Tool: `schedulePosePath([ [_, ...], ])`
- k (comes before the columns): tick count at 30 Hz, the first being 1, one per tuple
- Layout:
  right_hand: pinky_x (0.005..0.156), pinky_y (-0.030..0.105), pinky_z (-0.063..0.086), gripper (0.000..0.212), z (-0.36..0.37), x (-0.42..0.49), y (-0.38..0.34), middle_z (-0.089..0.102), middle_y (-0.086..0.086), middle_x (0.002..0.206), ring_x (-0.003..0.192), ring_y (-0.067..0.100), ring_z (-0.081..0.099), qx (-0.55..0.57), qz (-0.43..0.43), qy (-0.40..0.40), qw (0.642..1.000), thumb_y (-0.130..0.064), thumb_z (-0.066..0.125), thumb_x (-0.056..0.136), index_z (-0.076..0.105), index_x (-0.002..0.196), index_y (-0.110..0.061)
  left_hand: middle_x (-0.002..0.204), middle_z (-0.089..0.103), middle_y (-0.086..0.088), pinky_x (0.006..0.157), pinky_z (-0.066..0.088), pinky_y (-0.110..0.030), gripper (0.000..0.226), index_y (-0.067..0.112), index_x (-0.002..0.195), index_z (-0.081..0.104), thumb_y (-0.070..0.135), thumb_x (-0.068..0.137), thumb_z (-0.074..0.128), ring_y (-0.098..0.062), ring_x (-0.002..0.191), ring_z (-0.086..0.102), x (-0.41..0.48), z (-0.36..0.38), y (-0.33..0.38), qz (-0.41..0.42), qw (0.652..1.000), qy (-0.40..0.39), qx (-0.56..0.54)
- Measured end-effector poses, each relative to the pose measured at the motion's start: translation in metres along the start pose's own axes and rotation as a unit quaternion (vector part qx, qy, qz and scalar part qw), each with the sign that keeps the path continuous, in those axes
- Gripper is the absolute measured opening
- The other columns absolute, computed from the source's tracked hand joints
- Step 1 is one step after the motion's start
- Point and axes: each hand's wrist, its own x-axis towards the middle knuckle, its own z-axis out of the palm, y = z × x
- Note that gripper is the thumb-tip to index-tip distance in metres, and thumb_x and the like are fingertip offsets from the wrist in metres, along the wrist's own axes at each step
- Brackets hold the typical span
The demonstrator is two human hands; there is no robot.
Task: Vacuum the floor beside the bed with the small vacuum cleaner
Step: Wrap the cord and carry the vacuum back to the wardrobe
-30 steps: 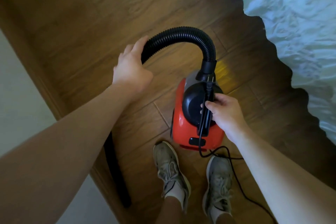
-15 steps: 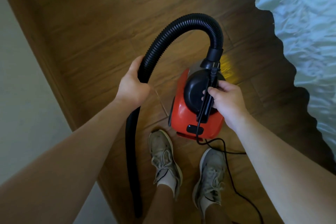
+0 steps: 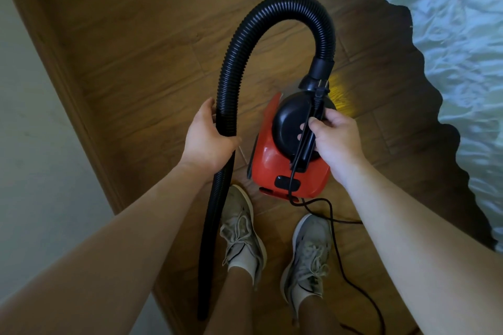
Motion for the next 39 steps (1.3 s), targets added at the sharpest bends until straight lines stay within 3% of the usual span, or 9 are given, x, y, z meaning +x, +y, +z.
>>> schedulePosePath([
  [4, 0.08, 0.048, 0.061, 0.019, 0.001, -0.004, 0.001, 0.076, 0.0, 0.085, 0.079, 0.021, 0.075, -0.012, -0.015, 0.004, 1.0, -0.019, 0.058, 0.098, 0.071, 0.088, -0.03, 0.144, 0.047, -0.001, 0.111, 0.046, -0.039, 0.069, 0.013, 0.142, 0.052, 0.013, 0.079, 0.081, -0.02, 0.133, 0.048, -0.006, 0.007, -0.01, 0.016, 0.999, 0.013, 0.044],
  [7, 0.079, 0.047, 0.062, 0.019, 0.002, -0.007, 0.001, 0.076, 0.003, 0.088, 0.077, 0.02, 0.075, -0.012, -0.022, 0.006, 1.0, -0.019, 0.056, 0.099, 0.069, 0.09, -0.029, 0.149, 0.044, 0.001, 0.117, 0.039, -0.039, 0.077, 0.015, 0.147, 0.047, 0.012, 0.078, 0.081, -0.017, 0.137, 0.043, -0.015, 0.014, -0.012, 0.016, 1.0, -0.005, 0.008],
  [10, 0.077, 0.046, 0.062, 0.017, 0.002, -0.009, 0.001, 0.075, 0.004, 0.089, 0.076, 0.021, 0.075, -0.016, -0.029, 0.008, 0.999, -0.02, 0.055, 0.1, 0.069, 0.095, -0.029, 0.146, 0.048, 0.006, 0.114, 0.041, -0.039, 0.095, 0.032, 0.155, 0.032, 0.007, 0.078, 0.081, -0.014, 0.135, 0.045, -0.023, 0.018, -0.012, 0.006, 0.998, -0.021, -0.062],
  [13, 0.075, 0.046, 0.062, 0.016, 0.004, -0.011, 0.002, 0.075, 0.007, 0.088, 0.074, 0.024, 0.075, -0.014, -0.027, 0.011, 0.999, -0.021, 0.054, 0.101, 0.069, 0.103, -0.024, 0.141, 0.051, 0.01, 0.089, 0.047, -0.009, 0.104, 0.043, 0.158, 0.019, 0.0, 0.083, 0.077, -0.002, 0.119, 0.053, -0.029, 0.021, -0.013, 0.0, 0.994, -0.055, -0.098],
  [15, 0.074, 0.047, 0.062, 0.017, 0.006, -0.013, 0.003, 0.075, 0.006, 0.086, 0.072, 0.024, 0.075, -0.028, -0.025, 0.014, 0.999, -0.024, 0.052, 0.102, 0.068, 0.104, -0.02, 0.133, 0.053, 0.013, 0.071, 0.046, 0.0, 0.105, 0.046, 0.158, 0.016, -0.004, 0.085, 0.073, 0.007, 0.106, 0.055, -0.031, 0.023, -0.015, 0.003, 0.992, -0.068, -0.104],
  [20, 0.075, 0.045, 0.062, 0.023, 0.01, -0.017, 0.007, 0.075, 0.005, 0.086, 0.07, 0.02, 0.075, -0.024, 0.002, 0.006, 1.0, -0.03, 0.045, 0.105, 0.064, 0.106, -0.018, 0.123, 0.059, 0.008, 0.094, 0.054, -0.025, 0.098, 0.048, 0.158, 0.013, -0.006, 0.092, 0.062, -0.005, 0.111, 0.061, -0.032, 0.02, -0.019, 0.013, 0.993, -0.068, -0.1],
  [25, 0.081, 0.047, 0.06, 0.023, 0.02, -0.018, 0.004, 0.07, 0.003, 0.077, 0.066, 0.02, 0.07, 0.015, 0.033, 0.017, 0.999, -0.029, 0.038, 0.107, 0.057, 0.096, -0.021, 0.142, 0.054, 0.006, 0.112, 0.043, -0.034, 0.074, 0.022, 0.156, 0.031, 0.011, 0.094, 0.069, -0.007, 0.129, 0.051, -0.03, 0.016, -0.027, -0.011, 0.994, -0.034, -0.099],
  [31, 0.081, 0.046, 0.059, 0.022, 0.026, -0.024, -0.001, 0.064, 0.003, 0.076, 0.065, 0.019, 0.064, 0.018, 0.039, 0.035, 0.998, -0.026, 0.037, 0.107, 0.055, 0.097, -0.02, 0.119, 0.069, 0.009, 0.102, 0.054, -0.044, 0.036, 0.025, 0.129, 0.061, 0.029, 0.095, 0.07, -0.013, 0.116, 0.065, -0.032, 0.008, -0.038, -0.024, 0.995, -0.025, -0.096],
  [39, 0.081, 0.047, 0.058, 0.022, 0.034, -0.041, -0.005, 0.063, 0.002, 0.076, 0.065, 0.017, 0.064, -0.01, 0.024, 0.016, 1.0, -0.027, 0.038, 0.107, 0.057, 0.104, -0.017, 0.119, 0.065, 0.017, 0.108, 0.049, -0.042, 0.047, 0.035, 0.145, 0.046, 0.034, 0.1, 0.06, -0.004, 0.116, 0.06, -0.042, -0.01, -0.036, -0.009, 0.991, -0.031, -0.13],
])
